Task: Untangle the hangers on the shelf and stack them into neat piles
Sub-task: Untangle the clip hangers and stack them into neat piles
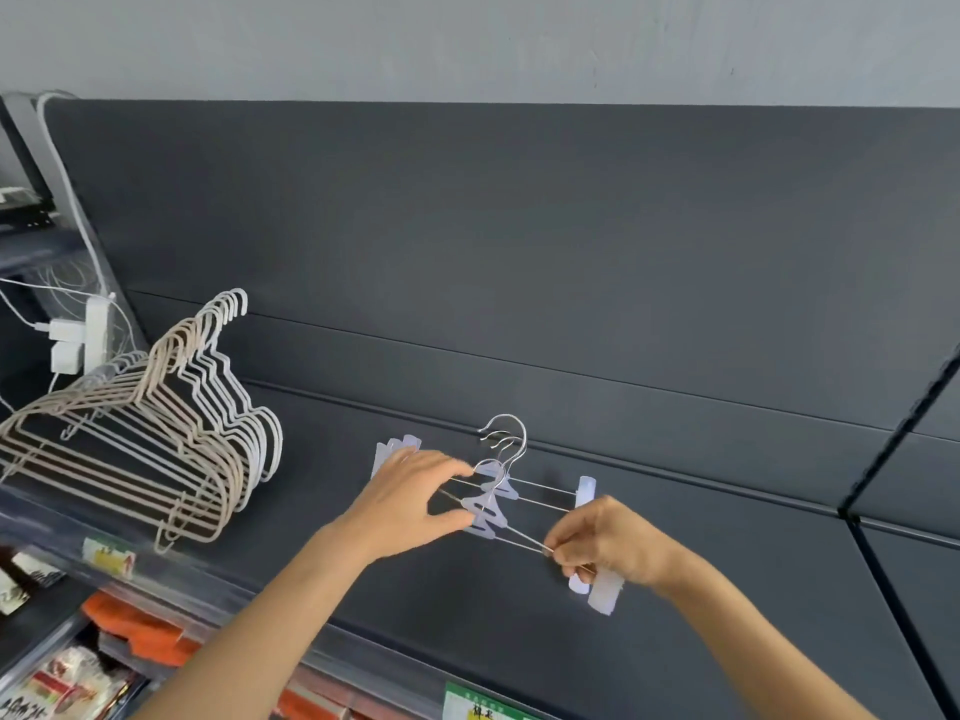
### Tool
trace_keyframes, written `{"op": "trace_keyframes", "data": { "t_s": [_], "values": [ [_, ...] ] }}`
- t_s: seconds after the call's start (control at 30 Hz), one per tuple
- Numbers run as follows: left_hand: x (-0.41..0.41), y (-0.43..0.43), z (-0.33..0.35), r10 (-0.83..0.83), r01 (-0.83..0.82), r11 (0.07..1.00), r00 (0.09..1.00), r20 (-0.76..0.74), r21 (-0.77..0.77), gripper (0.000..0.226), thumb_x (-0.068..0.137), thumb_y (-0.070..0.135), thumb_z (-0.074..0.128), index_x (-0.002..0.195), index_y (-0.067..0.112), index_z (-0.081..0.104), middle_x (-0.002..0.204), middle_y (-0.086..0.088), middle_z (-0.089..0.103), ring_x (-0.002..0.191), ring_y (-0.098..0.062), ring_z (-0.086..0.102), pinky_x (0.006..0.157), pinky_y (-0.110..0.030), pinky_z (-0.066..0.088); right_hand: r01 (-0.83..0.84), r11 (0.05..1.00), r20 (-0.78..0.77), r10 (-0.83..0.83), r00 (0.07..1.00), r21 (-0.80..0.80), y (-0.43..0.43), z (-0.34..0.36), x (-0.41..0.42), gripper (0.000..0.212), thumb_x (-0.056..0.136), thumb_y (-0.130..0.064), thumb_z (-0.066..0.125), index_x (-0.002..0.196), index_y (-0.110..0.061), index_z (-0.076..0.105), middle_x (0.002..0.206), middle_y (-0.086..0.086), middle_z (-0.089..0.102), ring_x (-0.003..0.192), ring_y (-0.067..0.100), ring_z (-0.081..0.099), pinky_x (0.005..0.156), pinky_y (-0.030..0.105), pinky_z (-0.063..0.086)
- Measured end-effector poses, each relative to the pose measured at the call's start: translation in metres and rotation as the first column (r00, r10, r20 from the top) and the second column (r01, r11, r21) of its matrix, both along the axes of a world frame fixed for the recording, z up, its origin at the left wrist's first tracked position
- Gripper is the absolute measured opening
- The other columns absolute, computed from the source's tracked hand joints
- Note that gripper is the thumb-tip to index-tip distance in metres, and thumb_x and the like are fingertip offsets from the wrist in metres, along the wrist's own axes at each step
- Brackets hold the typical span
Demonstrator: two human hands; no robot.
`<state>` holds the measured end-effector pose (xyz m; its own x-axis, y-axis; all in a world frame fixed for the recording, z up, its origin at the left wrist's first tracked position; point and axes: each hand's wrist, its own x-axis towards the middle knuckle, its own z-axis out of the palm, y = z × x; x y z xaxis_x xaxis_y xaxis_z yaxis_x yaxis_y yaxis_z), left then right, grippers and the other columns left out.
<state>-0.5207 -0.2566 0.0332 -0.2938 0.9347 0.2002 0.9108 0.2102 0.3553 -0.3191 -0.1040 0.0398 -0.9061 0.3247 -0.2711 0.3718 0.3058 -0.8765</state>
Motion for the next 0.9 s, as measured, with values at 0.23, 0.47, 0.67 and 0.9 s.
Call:
{"op": "trace_keyframes", "data": {
  "t_s": [0.23,0.47,0.67,0.9],
  "values": [
    [-0.001,-0.027,-0.043,0.029,-0.024,0.997,0.997,0.074,-0.075,0.010,0.092,0.023,0.051,0.097,0.025,0.060,0.079,0.014,0.054,0.072,0.002,0.044,0.072,-0.016,0.035,-0.020,0.990,0.209,-0.010,0.978,0.140,-0.008,-0.019,-0.003,0.023,0.075,-0.004,0.059,0.066,-0.021,0.070,0.052,-0.009,0.060,0.048,0.008,0.054,0.054,0.013,0.048],
    [-0.010,-0.014,-0.065,0.054,-0.049,0.992,0.998,0.033,-0.116,0.013,0.092,0.020,0.051,0.089,0.016,0.062,0.099,0.008,0.055,0.086,-0.007,0.045,0.078,-0.016,0.034,0.017,0.609,0.110,-0.171,0.979,0.793,-0.036,-0.065,-0.009,0.029,0.087,-0.013,0.040,0.092,-0.018,0.068,0.092,0.003,0.064,0.095,0.025,0.057,0.084,0.028,0.040],
    [-0.017,-0.007,-0.072,0.095,-0.098,0.991,0.994,-0.045,-0.089,0.012,0.090,0.024,0.053,0.092,0.021,0.065,0.097,0.009,0.060,0.093,-0.011,0.052,0.080,-0.016,0.029,0.097,0.537,0.038,-0.235,0.971,0.838,-0.031,-0.080,-0.012,0.031,0.090,-0.017,0.037,0.097,-0.020,0.067,0.098,0.002,0.066,0.095,0.022,0.056,0.087,0.027,0.037],
    [-0.020,-0.011,-0.075,0.071,-0.070,0.996,0.997,0.023,-0.054,0.014,0.090,0.024,0.055,0.096,0.019,0.066,0.094,0.008,0.063,0.094,-0.009,0.055,0.082,-0.018,0.040,0.133,0.562,-0.004,-0.225,0.974,0.816,-0.032,-0.084,-0.007,0.027,0.092,-0.024,0.043,0.104,-0.023,0.067,0.105,-0.003,0.065,0.101,0.020,0.054,0.091,0.025,0.034]
  ]
}}
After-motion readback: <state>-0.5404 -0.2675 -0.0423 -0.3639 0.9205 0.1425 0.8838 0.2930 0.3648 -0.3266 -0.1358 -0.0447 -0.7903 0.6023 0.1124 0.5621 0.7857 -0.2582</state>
